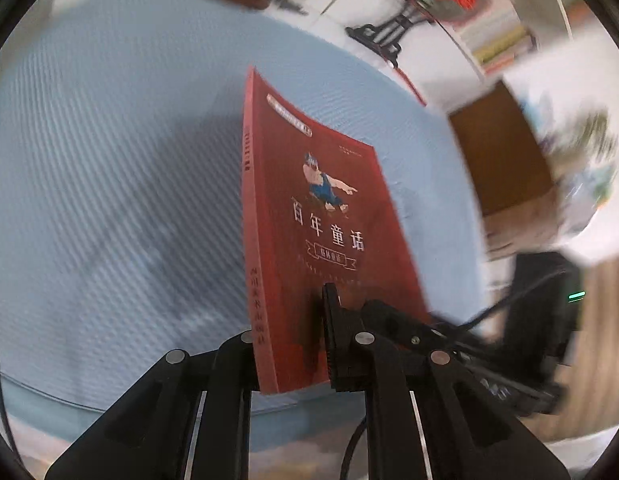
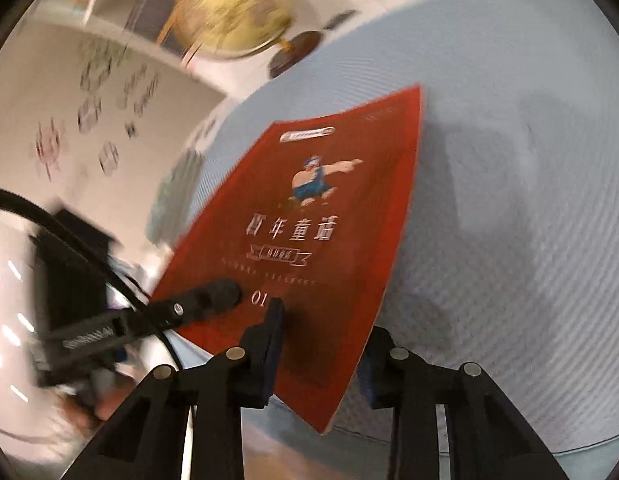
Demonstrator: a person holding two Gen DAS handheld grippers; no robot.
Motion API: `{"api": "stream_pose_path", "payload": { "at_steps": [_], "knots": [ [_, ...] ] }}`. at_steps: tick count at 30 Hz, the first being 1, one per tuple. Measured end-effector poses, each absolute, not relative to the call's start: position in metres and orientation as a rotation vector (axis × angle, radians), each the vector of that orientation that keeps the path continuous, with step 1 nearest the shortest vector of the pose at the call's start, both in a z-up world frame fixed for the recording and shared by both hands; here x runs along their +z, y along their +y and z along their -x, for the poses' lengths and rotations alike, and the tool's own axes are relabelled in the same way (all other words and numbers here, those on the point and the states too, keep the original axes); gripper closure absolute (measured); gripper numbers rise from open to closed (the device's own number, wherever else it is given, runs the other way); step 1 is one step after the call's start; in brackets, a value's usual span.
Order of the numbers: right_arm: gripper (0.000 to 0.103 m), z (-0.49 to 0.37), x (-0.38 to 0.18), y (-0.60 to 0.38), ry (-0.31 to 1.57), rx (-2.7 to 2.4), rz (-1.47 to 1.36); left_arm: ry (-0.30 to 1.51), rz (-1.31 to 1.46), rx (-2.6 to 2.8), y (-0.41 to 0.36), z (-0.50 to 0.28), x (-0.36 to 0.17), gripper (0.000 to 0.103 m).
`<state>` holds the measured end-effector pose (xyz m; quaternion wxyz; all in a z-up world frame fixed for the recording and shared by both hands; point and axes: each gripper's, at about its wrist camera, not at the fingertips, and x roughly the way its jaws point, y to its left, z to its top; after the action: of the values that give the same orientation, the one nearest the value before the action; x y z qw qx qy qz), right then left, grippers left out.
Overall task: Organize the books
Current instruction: 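Carry the red book with the left gripper over the book stack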
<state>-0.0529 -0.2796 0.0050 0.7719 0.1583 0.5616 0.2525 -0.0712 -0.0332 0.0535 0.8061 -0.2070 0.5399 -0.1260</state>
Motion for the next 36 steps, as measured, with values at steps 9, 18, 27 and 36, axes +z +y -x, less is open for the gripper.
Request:
{"api": "stream_pose_path", "payload": {
  "at_steps": [9,18,27,36],
  "knots": [
    [0.071,0.066,0.036,-0.230,1.128,0.648,-0.155,1.064,0.383,-0.218,0.001,0.088,0.085,0.092],
    [0.071,0.063,0.082,-0.135,1.024,0.724,-0.133,0.934,0.392,-0.162,0.096,0.109,0.137,0.092],
    [0.070,0.034,0.116,0.007,0.927,0.797,-0.153,0.818,0.396,-0.124,0.231,0.104,0.180,0.091],
    [0.069,-0.003,0.098,0.131,0.929,0.783,-0.125,0.801,0.410,-0.097,0.347,0.073,0.163,0.091]
  ]
}}
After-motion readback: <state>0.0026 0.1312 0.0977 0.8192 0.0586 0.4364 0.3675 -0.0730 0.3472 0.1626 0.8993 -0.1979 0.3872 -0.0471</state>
